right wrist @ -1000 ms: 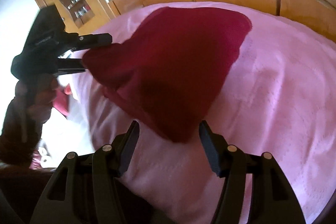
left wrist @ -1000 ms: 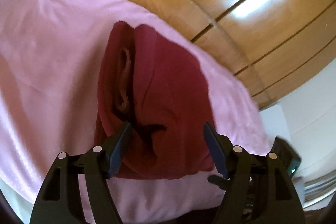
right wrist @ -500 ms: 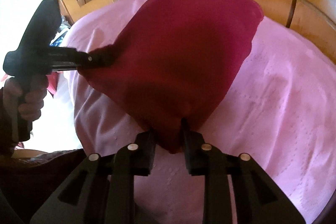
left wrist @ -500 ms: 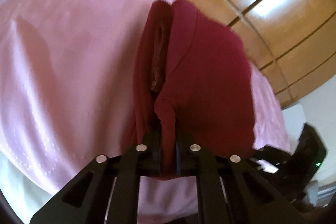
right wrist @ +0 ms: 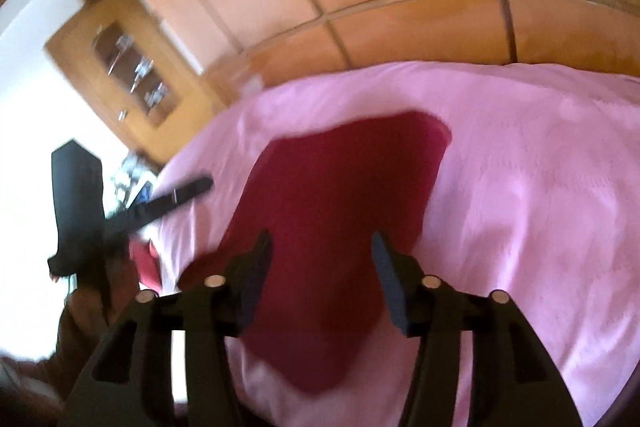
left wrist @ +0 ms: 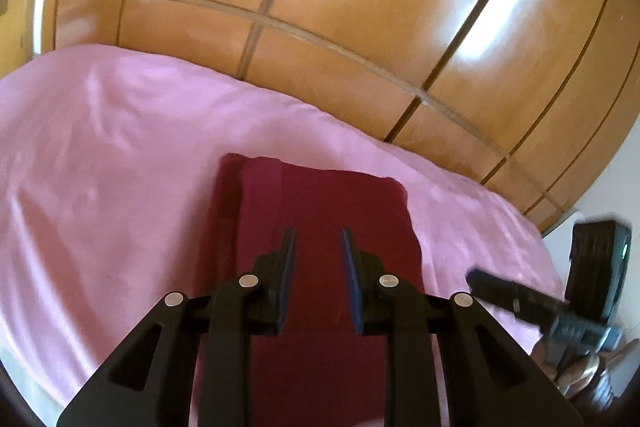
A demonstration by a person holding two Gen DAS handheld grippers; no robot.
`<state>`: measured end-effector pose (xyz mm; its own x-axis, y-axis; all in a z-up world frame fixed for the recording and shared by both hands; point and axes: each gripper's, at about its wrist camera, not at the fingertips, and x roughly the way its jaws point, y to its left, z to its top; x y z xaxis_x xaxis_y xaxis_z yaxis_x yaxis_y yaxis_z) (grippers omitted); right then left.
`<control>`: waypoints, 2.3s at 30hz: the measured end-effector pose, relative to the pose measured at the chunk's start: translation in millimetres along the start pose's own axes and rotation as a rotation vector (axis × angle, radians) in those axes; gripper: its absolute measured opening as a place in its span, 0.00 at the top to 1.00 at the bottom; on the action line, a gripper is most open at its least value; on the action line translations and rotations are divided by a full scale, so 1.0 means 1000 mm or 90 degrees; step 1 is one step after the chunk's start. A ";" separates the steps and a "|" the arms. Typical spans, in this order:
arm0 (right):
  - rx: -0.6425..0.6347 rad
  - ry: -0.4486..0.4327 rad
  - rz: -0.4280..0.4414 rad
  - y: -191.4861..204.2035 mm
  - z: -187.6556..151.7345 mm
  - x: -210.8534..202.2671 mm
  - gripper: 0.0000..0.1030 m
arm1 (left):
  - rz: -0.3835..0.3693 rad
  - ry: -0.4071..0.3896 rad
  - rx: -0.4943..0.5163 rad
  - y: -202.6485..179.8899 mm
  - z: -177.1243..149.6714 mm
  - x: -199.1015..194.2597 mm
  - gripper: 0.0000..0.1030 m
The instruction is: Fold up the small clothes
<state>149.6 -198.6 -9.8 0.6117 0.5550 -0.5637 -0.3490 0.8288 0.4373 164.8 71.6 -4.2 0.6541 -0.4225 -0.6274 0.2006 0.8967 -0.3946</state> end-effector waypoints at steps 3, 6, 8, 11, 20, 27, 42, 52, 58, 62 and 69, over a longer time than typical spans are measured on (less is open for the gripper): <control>0.028 0.004 -0.010 -0.006 0.018 0.024 0.59 | 0.044 0.026 0.025 0.002 -0.008 0.026 0.79; 0.023 0.010 -0.047 -0.004 0.030 0.053 0.60 | 0.066 0.064 0.002 0.025 -0.018 0.044 0.79; 0.026 0.022 -0.070 -0.008 0.034 0.074 0.61 | 0.062 0.074 -0.024 0.043 -0.028 0.049 0.79; 0.009 0.072 -0.120 -0.011 0.027 0.108 0.60 | 0.056 0.058 -0.021 0.056 -0.039 0.047 0.81; -0.071 0.017 -0.198 0.012 0.017 0.094 0.31 | 0.047 0.040 -0.031 0.055 -0.036 0.020 0.81; -0.135 -0.030 -0.259 0.041 -0.003 0.070 0.23 | 0.077 0.018 -0.034 0.055 -0.042 -0.009 0.81; -0.253 -0.102 -0.367 0.084 -0.046 0.025 0.05 | 0.110 -0.008 -0.043 0.049 -0.057 -0.038 0.50; -0.254 -0.094 -0.372 0.085 -0.059 0.014 0.04 | 0.108 -0.007 -0.022 0.043 -0.061 -0.045 0.50; -0.258 -0.091 -0.367 0.089 -0.060 0.015 0.04 | 0.110 -0.005 -0.024 0.045 -0.062 -0.046 0.50; -0.263 -0.087 -0.366 0.092 -0.062 0.018 0.04 | 0.109 -0.001 -0.024 0.046 -0.064 -0.045 0.50; -0.271 -0.072 -0.362 0.093 -0.063 0.024 0.04 | 0.103 0.007 -0.026 0.052 -0.063 -0.043 0.50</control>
<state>87.4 -103.9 -27.0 0.8431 0.0382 -0.5363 -0.1871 0.9560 -0.2261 101.2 128.3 -39.9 0.6676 -0.2745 -0.6921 0.0634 0.9472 -0.3145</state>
